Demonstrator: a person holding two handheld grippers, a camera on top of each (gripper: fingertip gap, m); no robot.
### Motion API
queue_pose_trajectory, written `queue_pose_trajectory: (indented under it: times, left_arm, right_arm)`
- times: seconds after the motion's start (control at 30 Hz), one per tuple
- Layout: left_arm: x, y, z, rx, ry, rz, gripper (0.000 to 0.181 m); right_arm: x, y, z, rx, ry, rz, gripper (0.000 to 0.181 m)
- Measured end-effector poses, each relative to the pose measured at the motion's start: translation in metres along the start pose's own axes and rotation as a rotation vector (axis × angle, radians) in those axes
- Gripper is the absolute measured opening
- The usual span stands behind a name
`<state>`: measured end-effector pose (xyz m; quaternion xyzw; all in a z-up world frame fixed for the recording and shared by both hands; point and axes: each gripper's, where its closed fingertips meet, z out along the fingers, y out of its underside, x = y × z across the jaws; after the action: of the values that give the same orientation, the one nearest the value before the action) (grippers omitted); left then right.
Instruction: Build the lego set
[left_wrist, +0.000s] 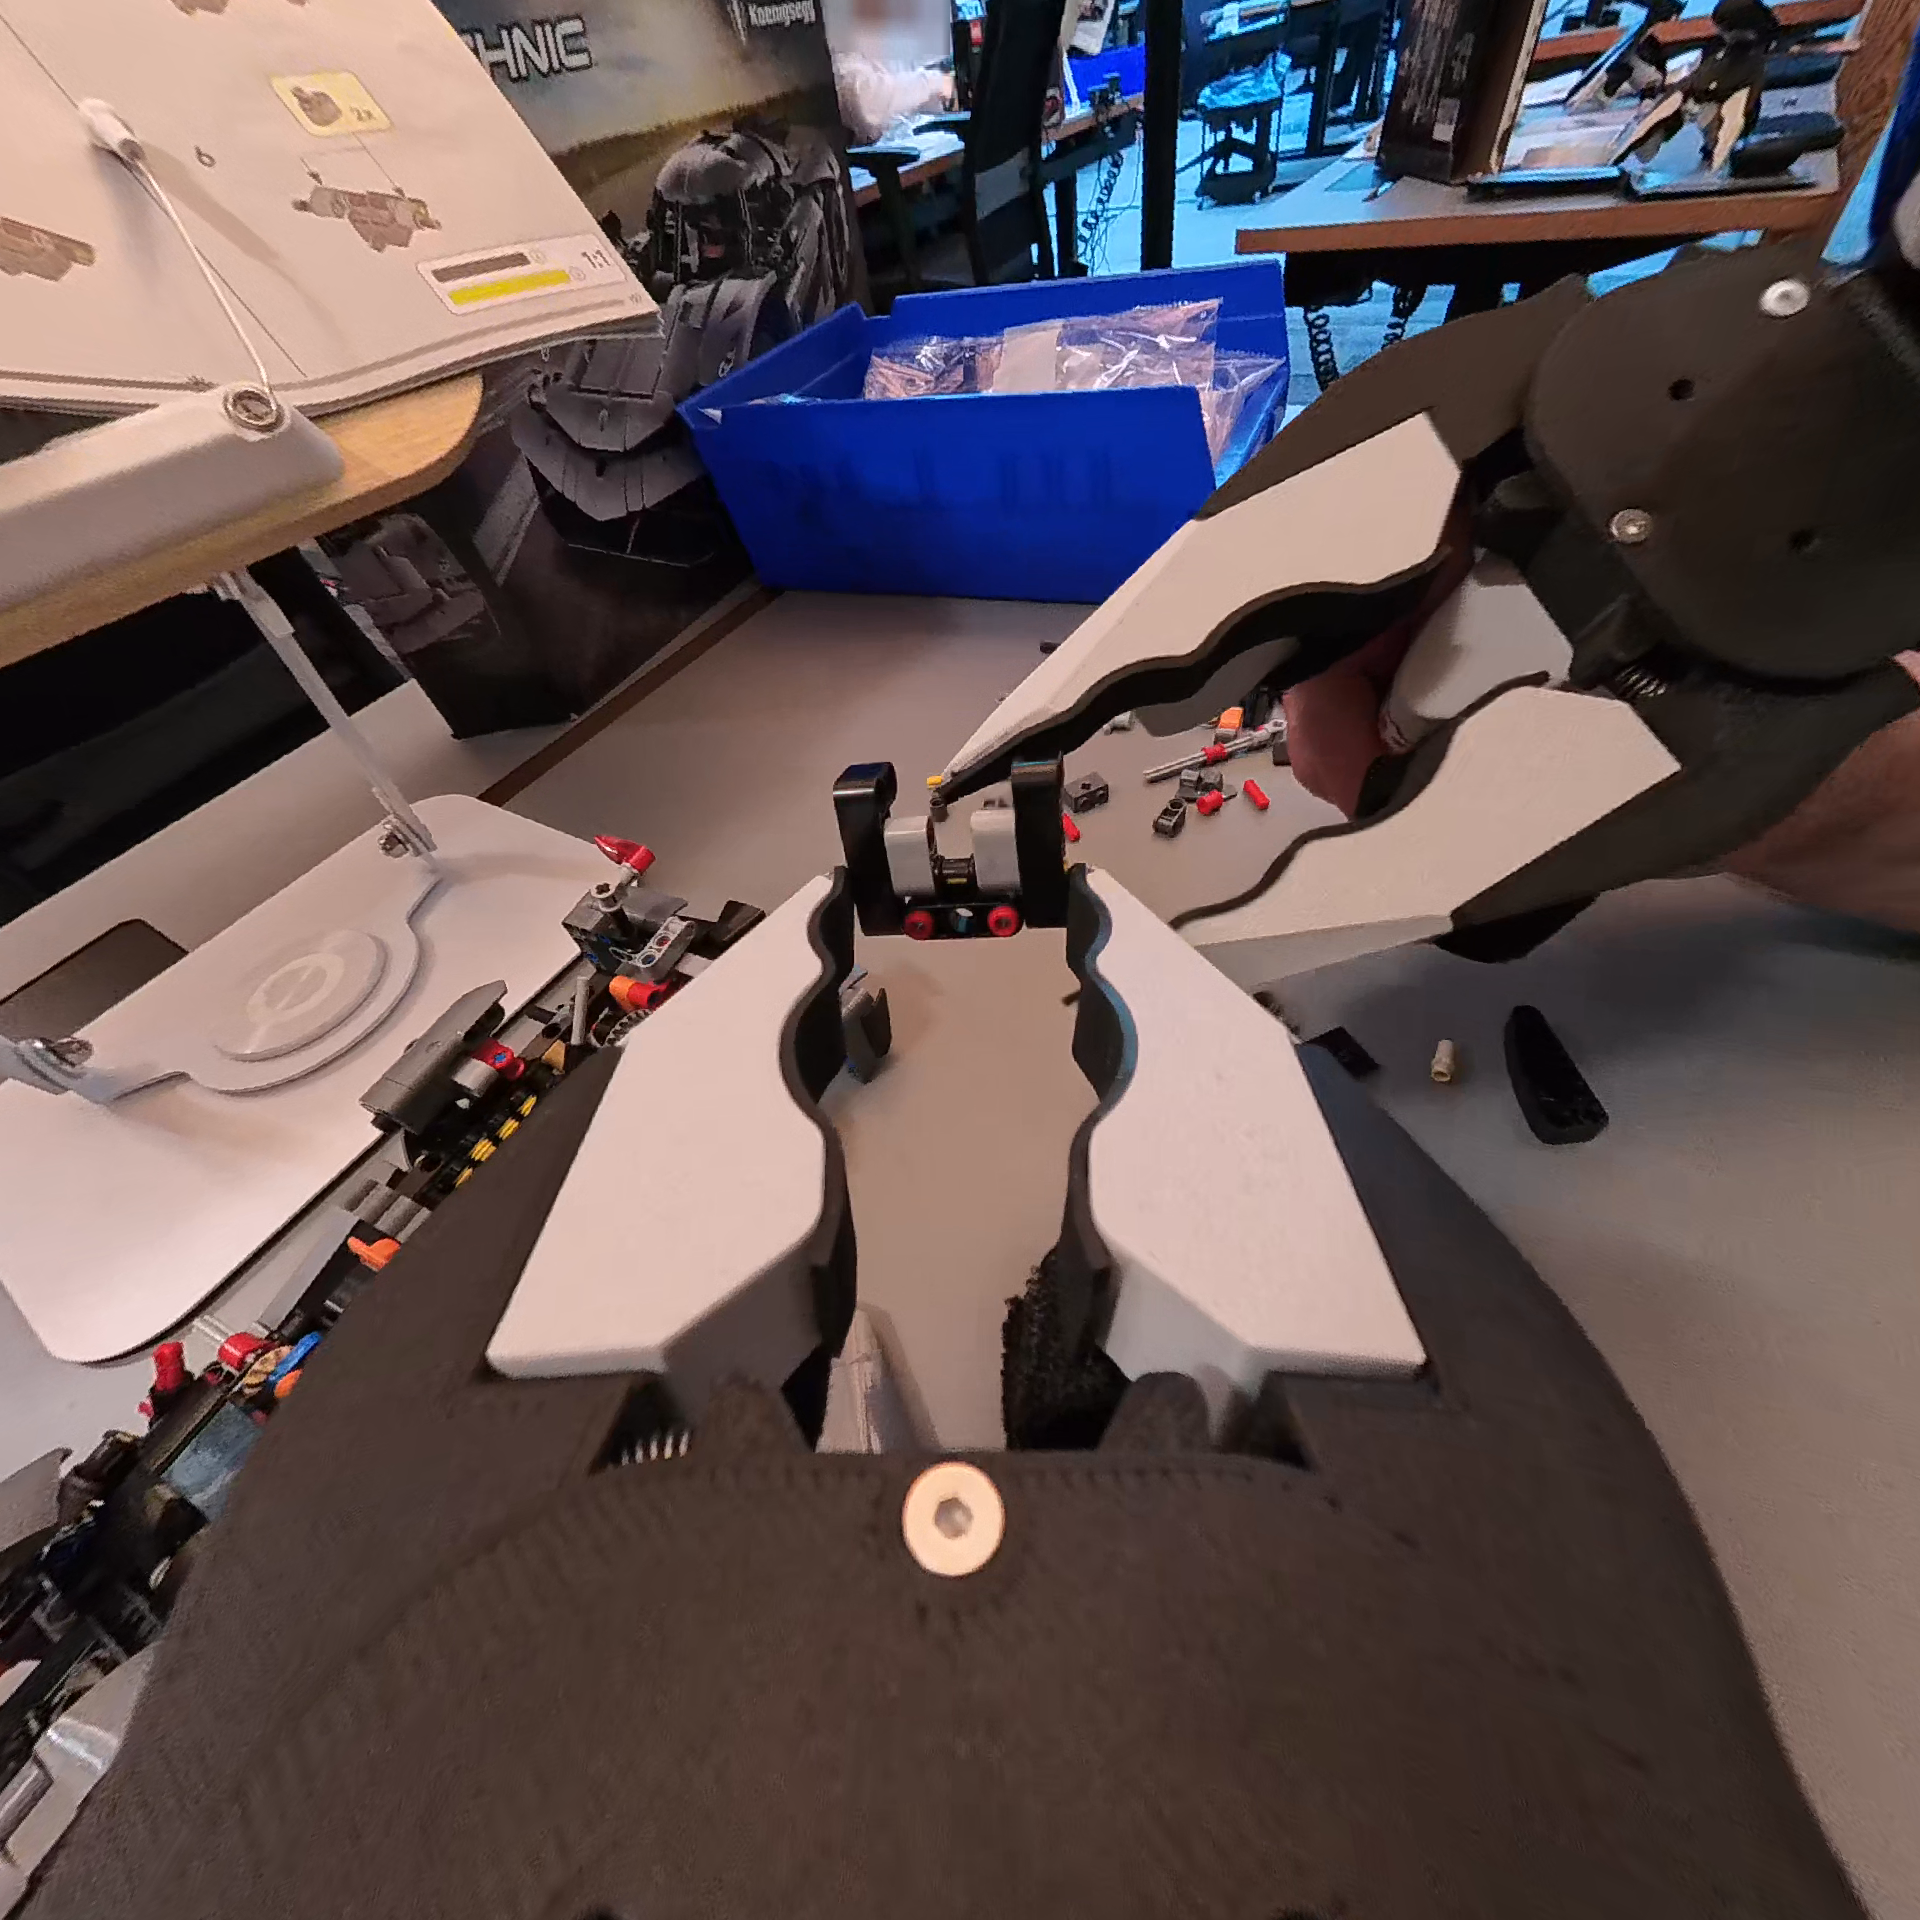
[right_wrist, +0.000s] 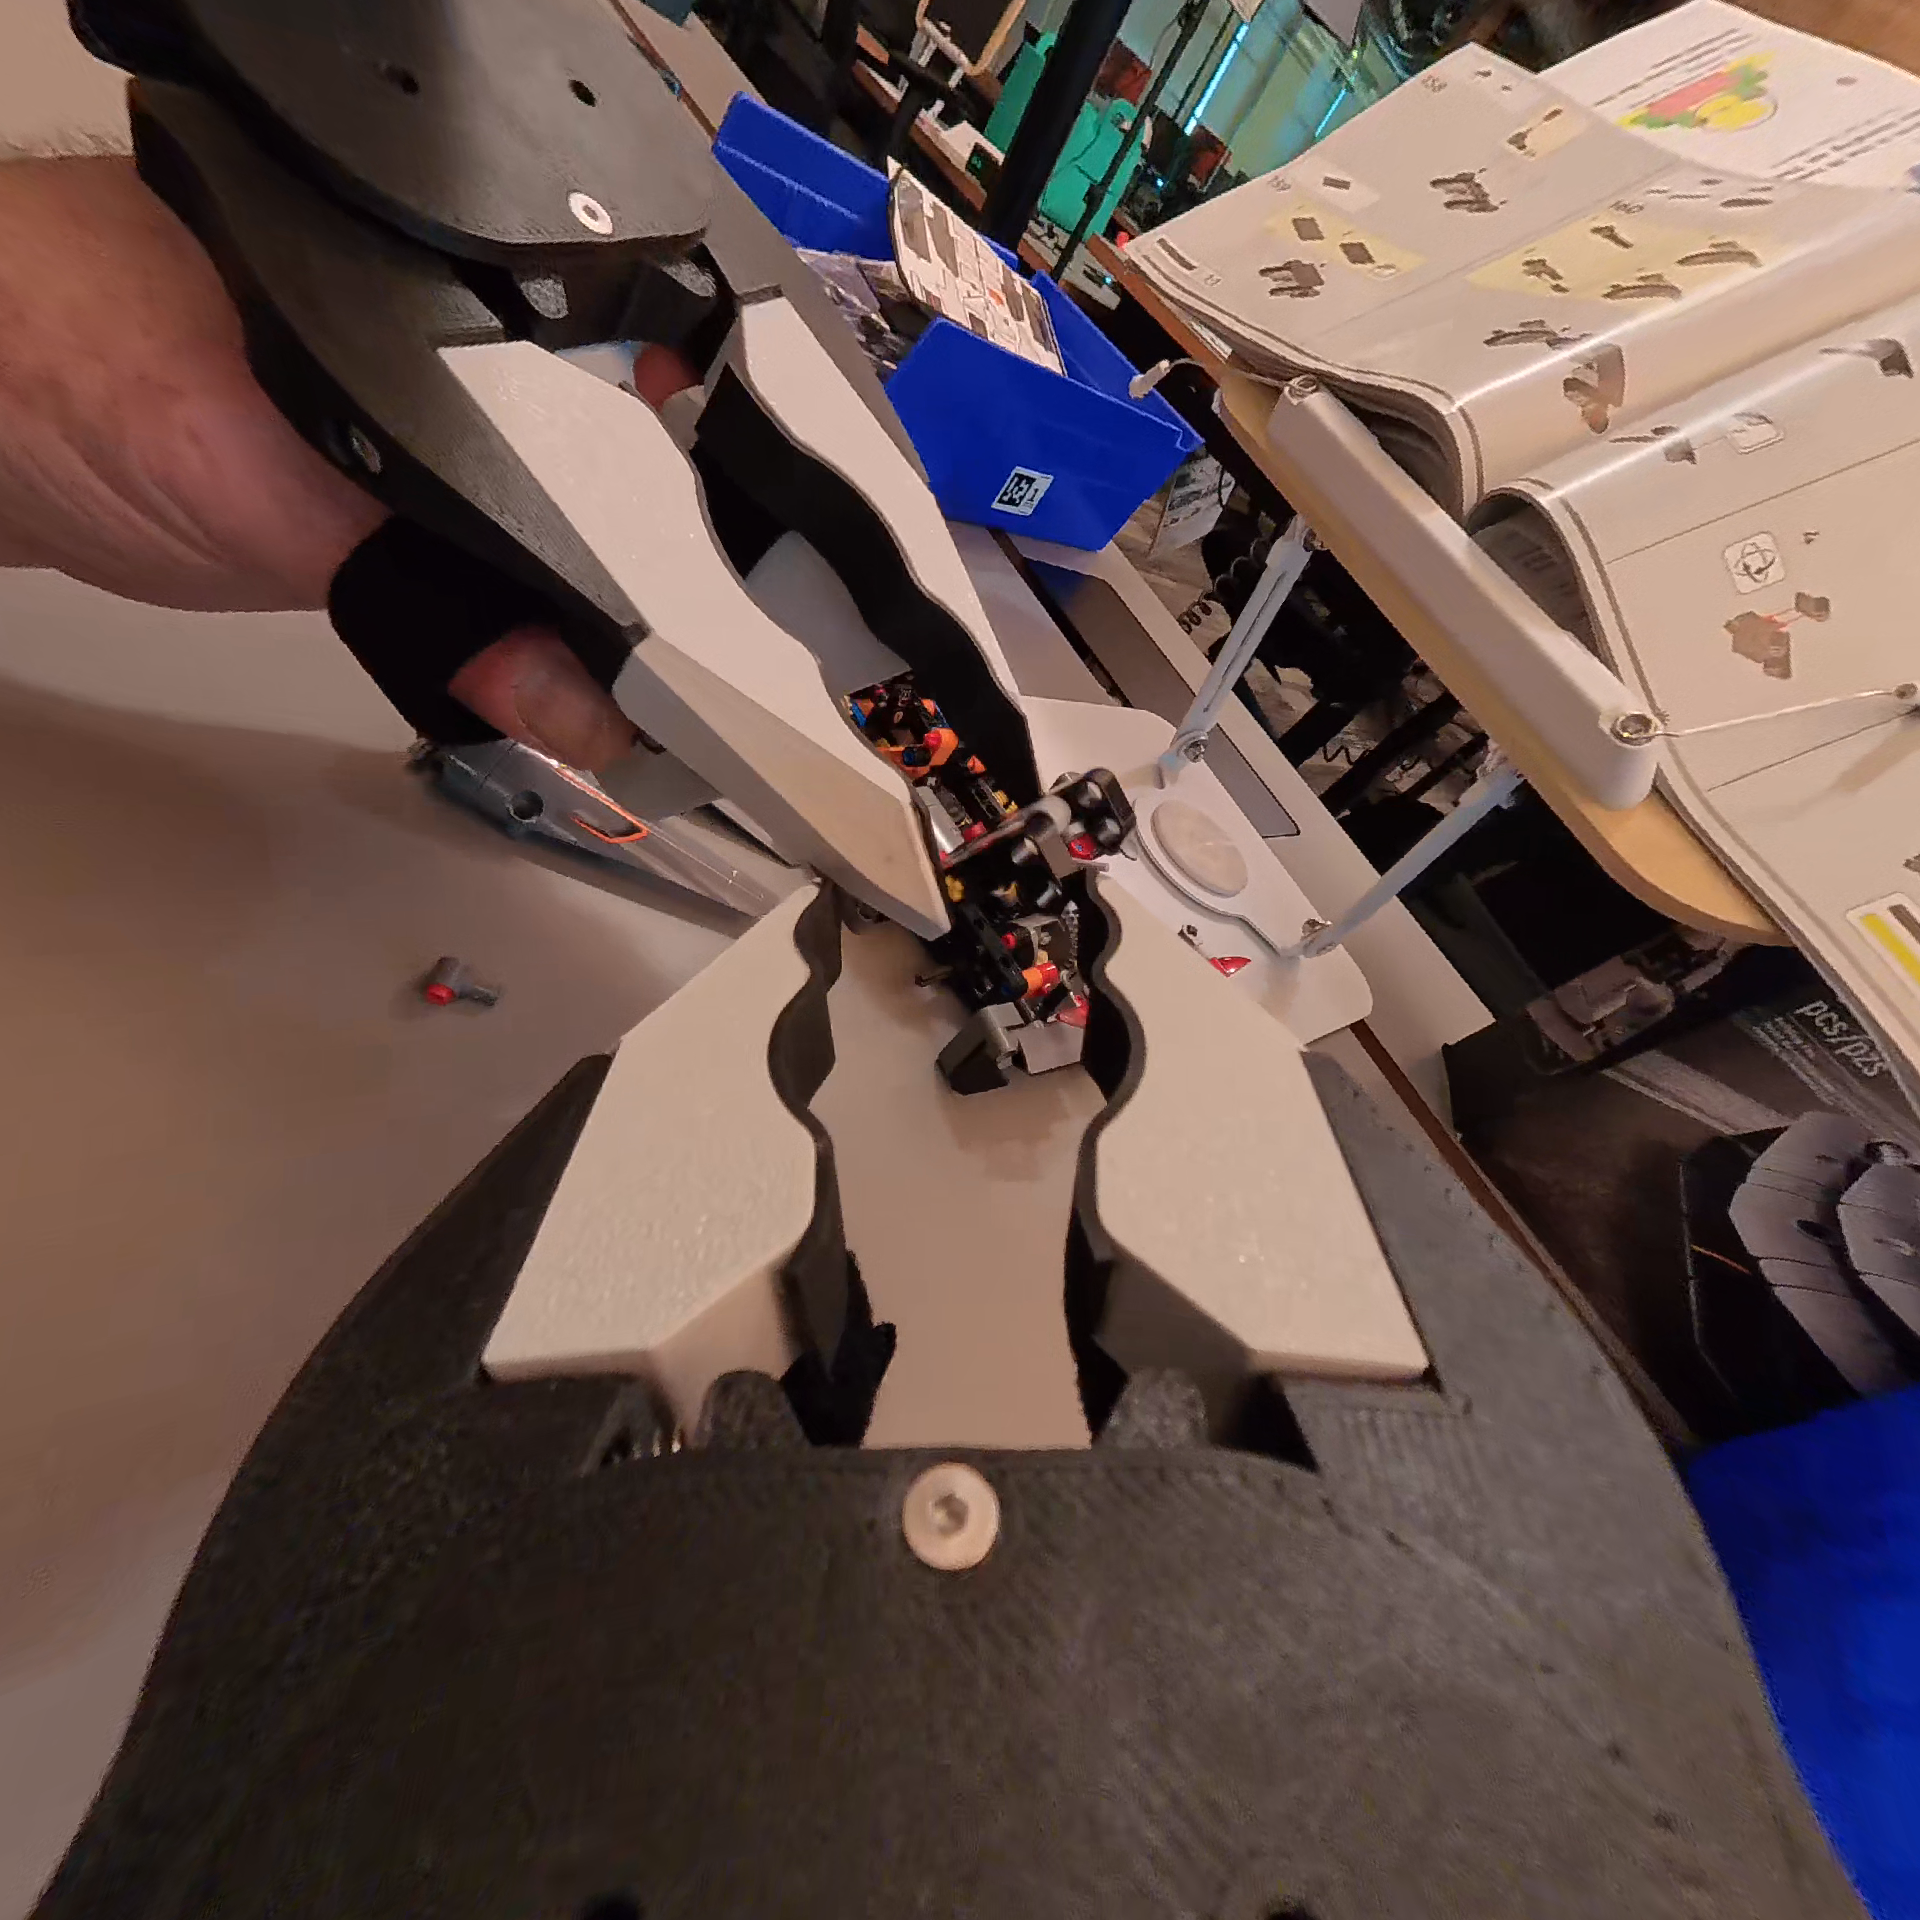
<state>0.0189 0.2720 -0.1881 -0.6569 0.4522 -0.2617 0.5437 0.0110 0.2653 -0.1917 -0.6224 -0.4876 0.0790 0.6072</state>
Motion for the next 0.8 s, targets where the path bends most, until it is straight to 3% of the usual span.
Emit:
queue_pose_trajectory:
  times: [0.8]
  left_arm:
    - [0.000, 0.005, 0.000, -0.010, 0.028, -0.030, 0.039]
  right_arm:
    - [0.004, 0.002, -0.010, 0.029, -0.051, 0.011, 0.029]
